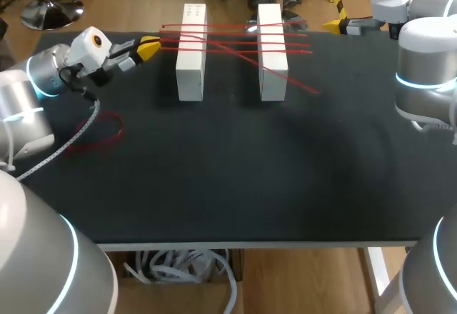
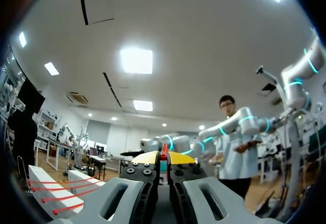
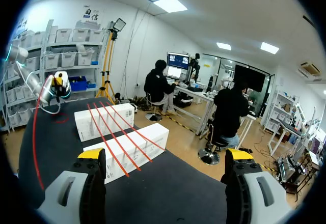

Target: Grab the tape and strap the tape.

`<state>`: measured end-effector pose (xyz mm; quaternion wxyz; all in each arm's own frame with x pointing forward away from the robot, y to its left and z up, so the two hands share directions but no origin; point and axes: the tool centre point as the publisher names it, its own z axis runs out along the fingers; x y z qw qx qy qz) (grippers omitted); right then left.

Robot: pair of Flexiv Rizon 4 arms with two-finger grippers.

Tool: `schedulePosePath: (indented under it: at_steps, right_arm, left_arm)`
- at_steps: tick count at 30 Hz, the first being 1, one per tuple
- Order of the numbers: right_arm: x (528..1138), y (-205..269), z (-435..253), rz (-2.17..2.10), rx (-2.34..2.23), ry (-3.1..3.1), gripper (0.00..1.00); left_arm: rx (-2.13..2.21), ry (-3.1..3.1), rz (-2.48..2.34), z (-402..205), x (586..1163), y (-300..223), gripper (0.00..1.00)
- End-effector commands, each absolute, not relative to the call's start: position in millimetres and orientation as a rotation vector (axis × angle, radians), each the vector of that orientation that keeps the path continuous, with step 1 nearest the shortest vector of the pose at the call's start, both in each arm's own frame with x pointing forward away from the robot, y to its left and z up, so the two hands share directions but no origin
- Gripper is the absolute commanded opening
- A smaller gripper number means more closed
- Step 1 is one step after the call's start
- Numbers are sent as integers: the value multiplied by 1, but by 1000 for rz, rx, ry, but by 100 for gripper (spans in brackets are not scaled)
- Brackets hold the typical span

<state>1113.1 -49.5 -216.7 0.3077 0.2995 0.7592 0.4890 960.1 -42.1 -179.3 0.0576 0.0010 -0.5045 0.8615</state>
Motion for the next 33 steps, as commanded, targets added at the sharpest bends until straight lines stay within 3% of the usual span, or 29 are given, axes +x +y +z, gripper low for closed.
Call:
schedulePosePath:
  at_steps: [1,33]
  right_arm:
    - [1114,-50,-216,1291,793,2010,100]
    - [1114,-50,-216,1291,793,2010,100]
  left_arm:
    - [38,-1539,2625,-170,957,-48,0]
    - [43,-1531,2641,-123,963,-61,0]
